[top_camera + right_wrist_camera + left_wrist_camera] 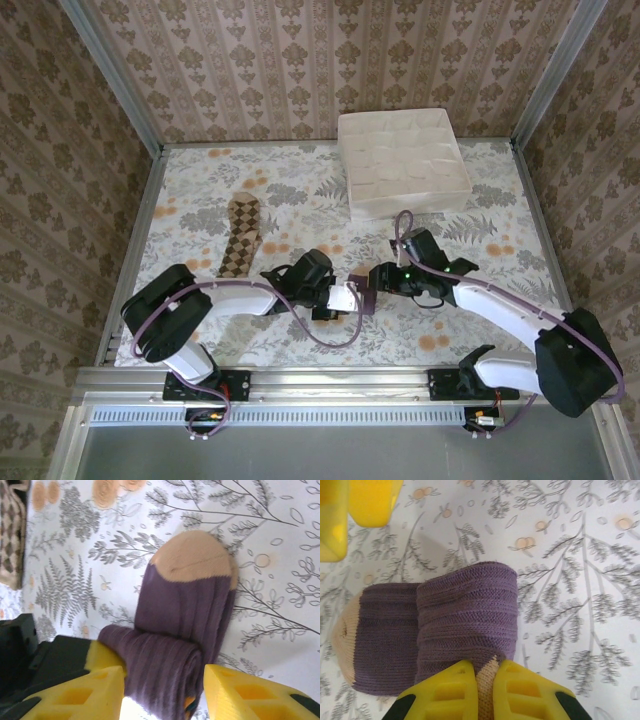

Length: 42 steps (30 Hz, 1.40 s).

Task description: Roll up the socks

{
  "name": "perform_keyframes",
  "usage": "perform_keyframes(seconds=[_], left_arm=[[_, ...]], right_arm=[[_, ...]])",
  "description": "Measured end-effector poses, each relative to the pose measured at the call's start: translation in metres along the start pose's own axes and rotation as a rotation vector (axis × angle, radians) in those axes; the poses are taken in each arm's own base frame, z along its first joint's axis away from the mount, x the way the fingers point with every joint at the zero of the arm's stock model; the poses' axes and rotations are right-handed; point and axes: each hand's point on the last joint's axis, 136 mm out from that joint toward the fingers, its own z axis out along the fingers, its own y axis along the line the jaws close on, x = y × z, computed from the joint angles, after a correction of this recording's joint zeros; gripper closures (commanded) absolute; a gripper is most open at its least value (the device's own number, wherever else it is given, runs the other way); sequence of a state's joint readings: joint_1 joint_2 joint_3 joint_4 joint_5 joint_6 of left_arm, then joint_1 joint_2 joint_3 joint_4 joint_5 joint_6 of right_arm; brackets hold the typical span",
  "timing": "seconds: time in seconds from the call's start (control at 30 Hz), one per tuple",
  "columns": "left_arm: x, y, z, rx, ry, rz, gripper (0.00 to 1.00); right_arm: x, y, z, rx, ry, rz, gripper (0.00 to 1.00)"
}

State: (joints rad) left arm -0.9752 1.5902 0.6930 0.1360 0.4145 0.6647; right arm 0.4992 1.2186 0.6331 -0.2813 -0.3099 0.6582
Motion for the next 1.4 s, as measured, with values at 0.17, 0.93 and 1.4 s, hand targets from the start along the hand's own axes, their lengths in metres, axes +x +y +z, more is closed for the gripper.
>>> perform_keyframes(seconds=[0.17,0.93,1.4], left_arm=[[-0.005,-0.01,-0.005,0.11,-0.007,-0.081,1.0],[-0.012,0.005,0.015,0.439,0.009,-0.609,1.0],[-0.007,0.004,-0.004,0.265,-0.05,-0.492,0.74]], right_arm=[[0.014,-0.014,0.012,0.029,0.055,0.028,0.54],[0.043,-0.014,0.025,0.017,0.109,0.002,0.52],[0.041,-0.012,0.037,0.053,0.142,0.028,1.0]])
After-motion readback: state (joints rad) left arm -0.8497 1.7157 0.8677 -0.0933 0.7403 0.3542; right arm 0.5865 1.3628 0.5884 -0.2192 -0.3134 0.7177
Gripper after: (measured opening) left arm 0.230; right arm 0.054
